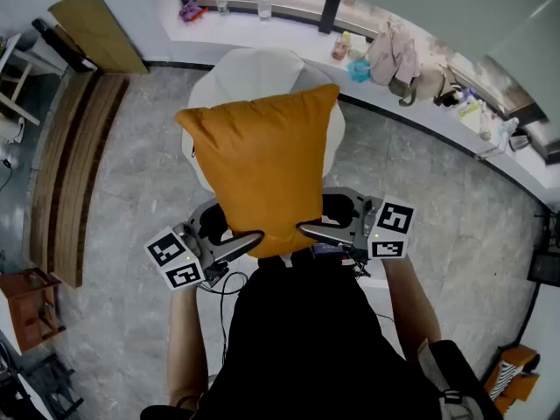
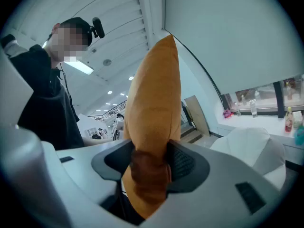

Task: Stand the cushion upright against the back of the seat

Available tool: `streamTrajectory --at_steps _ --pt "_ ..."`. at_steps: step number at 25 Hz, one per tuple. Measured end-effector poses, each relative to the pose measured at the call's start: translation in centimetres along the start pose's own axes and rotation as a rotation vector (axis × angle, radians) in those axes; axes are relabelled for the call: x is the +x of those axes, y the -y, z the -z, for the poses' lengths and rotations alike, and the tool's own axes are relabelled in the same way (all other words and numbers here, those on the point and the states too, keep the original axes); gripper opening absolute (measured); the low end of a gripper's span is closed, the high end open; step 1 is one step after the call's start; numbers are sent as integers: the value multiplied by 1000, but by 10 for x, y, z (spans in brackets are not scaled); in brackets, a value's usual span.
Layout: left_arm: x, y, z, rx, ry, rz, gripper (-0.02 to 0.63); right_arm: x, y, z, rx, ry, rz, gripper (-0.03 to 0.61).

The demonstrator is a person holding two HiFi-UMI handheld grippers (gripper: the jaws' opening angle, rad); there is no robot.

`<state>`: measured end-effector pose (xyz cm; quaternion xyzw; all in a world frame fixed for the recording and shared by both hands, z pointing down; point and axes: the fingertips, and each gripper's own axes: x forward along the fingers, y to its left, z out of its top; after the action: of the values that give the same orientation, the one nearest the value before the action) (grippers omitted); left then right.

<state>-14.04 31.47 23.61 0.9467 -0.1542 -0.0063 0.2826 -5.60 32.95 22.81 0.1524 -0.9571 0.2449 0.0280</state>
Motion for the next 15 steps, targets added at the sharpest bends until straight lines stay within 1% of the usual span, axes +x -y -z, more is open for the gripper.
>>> streamTrajectory --at_steps 4,7,9,12,15 --pt "0 -3 6 12 -26 -22 408 0 0 5 -11 -23 14 241" --pt "-1 -1 13 39 -33 -35 408 -1 -1 12 -18 -39 28 239" --pt "-2 2 12 45 -12 -19 397 -1 -4 12 -10 -33 20 244" --pt "-6 6 9 39 27 13 355 -1 -11 9 6 -19 -13 264" --pt "-11 5 13 52 30 5 339 3 -12 12 -3 -38 -11 281"
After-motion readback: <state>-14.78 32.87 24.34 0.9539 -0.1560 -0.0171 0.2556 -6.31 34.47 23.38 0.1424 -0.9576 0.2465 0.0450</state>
